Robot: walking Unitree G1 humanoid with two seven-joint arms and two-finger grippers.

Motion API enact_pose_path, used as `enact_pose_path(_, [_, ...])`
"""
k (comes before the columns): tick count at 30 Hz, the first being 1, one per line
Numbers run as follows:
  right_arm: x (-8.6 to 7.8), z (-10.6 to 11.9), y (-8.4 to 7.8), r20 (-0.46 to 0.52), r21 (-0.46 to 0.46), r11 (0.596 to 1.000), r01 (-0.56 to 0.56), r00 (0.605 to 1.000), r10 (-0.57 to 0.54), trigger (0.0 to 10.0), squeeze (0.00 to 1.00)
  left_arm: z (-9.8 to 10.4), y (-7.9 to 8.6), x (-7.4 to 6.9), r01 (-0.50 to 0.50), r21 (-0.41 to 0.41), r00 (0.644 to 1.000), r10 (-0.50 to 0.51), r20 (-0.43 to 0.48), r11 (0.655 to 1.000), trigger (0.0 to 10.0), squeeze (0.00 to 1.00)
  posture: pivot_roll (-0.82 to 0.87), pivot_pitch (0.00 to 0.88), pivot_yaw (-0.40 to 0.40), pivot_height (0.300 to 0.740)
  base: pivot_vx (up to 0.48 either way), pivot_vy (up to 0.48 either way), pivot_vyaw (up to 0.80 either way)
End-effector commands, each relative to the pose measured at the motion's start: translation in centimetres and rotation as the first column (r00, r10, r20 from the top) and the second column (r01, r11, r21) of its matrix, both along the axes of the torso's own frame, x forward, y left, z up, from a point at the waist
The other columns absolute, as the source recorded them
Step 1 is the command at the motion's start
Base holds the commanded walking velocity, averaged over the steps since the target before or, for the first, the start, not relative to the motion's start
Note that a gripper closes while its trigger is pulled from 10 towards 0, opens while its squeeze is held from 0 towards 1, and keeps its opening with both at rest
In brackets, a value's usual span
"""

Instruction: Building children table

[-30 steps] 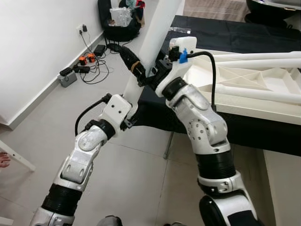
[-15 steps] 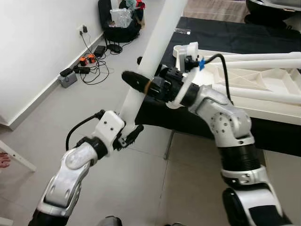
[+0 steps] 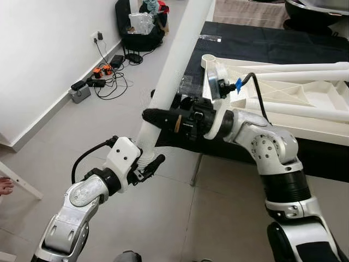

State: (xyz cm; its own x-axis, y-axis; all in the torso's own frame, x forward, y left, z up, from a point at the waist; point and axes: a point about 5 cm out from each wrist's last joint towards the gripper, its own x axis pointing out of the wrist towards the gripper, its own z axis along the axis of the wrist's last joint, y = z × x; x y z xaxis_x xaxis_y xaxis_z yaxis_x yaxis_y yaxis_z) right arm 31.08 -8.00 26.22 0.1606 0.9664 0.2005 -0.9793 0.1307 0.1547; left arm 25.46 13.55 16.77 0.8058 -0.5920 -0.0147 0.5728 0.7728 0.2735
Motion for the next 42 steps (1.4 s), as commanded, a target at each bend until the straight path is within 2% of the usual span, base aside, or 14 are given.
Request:
enact_pose_path(1, [-0.4,0.1,0.3,0.0,-0.002,0.999,-0.033,0.999,0.033,10.0,0.0,-0.1,-0.1,-0.4,0.014,0.003,1.0,-0.014,-0.008,1.0,10.0,0.0,0.0,0.069,-0.027,0.74,0.0,0.0,0.0])
enact_pose_path(8, [-0.7,0.1,1.2,-0.015,0.011,0.997,-0.071,0.997,0.071,10.0,0.0,-0.3,-0.7,-0.5,0.041,-0.023,0.998,-0.042,-0.039,0.999,10.0,0.0,0.0,0.073,-0.026,0.74,0.0,0.0,0.0])
enact_pose_path(13, [-0.8,0.4,2.3,-0.019,0.034,0.995,-0.096,0.995,0.096,10.0,0.0,-0.9,-1.6,-1.2,0.09,-0.053,0.991,-0.095,-0.09,0.995,10.0,0.0,0.0,0.079,-0.02,0.74,0.0,0.0,0.0])
enact_pose_path(28, [-0.2,0.4,2.9,-0.009,0.018,0.997,-0.073,0.997,0.074,10.0,0.0,-1.3,-1.4,-1.7,0.099,-0.057,0.986,-0.106,-0.127,0.993,10.0,0.0,0.0,0.083,-0.02,0.74,0.0,0.0,0.0])
enact_pose_path(29, [-0.2,0.3,2.9,-0.011,0.015,0.997,-0.071,0.997,0.071,5.8,0.0,-1.3,-1.4,-1.8,0.1,-0.056,0.986,-0.107,-0.129,0.993,10.0,0.0,0.0,0.083,-0.02,0.74,0.0,0.0,0.0])
enact_pose_path(31, [-0.2,0.3,2.9,-0.011,0.015,0.997,-0.071,0.997,0.071,5.8,0.0,-1.3,-1.4,-1.8,0.1,-0.056,0.986,-0.107,-0.129,0.993,10.0,0.0,0.0,0.083,-0.02,0.74,0.0,0.0,0.0])
enact_pose_path(32, [-0.1,0.2,2.9,-0.015,0.014,0.998,-0.065,0.998,0.065,0.0,0.0,-1.3,-1.4,-1.9,0.101,-0.057,0.985,-0.108,-0.132,0.993,10.0,0.0,0.0,0.081,-0.021,0.74,0.0,0.0,0.0])
enact_pose_path(42, [0.0,-0.2,2.8,-0.019,0.002,0.999,-0.04,0.999,0.04,0.0,0.0,-1.3,-1.4,-1.9,0.101,-0.057,0.985,-0.108,-0.137,0.993,10.0,0.0,0.0,0.081,-0.022,0.74,0.0,0.0,0.0])
